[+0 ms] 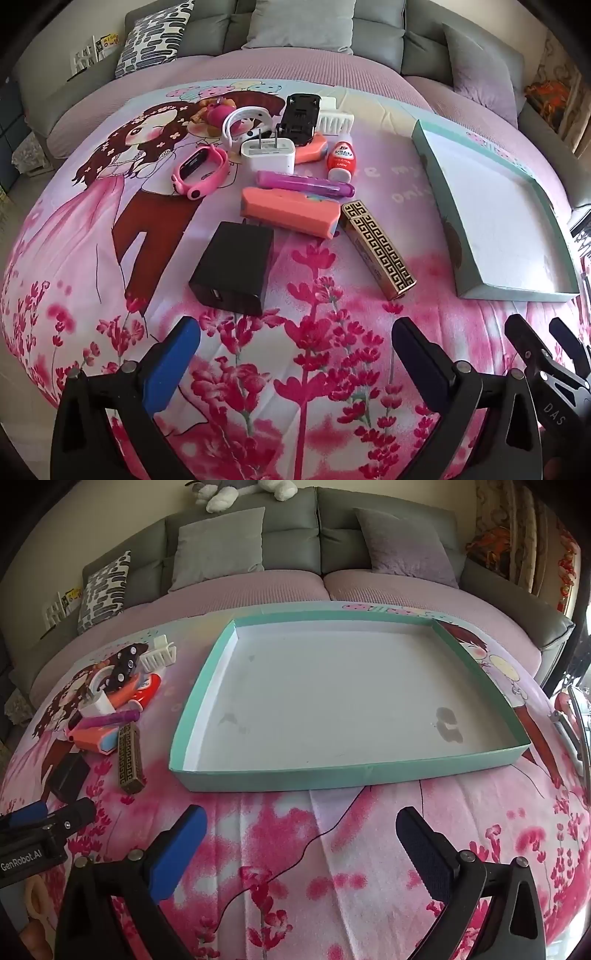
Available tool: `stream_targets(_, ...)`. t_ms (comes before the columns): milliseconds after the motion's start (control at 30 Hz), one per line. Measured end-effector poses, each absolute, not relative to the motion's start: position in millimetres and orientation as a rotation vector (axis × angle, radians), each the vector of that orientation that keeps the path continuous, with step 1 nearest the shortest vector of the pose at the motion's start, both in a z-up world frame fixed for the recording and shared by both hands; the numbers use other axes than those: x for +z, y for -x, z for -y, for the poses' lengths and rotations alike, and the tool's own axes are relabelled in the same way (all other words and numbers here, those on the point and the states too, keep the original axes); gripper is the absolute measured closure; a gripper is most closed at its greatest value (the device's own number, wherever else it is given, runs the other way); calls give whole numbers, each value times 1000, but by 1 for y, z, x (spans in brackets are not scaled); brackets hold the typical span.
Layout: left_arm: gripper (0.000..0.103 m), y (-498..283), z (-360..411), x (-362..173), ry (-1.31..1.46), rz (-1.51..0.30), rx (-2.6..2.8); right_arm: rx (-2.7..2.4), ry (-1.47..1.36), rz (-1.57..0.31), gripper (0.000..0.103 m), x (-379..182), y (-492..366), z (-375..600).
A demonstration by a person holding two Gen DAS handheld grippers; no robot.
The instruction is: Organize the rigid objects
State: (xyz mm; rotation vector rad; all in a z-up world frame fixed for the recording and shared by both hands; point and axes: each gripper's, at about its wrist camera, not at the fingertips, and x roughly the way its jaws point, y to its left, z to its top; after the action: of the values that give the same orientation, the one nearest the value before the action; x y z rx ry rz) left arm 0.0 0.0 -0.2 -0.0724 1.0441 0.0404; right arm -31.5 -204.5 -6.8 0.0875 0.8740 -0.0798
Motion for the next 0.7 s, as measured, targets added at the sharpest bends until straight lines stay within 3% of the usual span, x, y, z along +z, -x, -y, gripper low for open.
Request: stream_targets(700, 0, 10, 4, 14, 58, -1023, 8, -94, -73, -849, 0, 1, 35, 208)
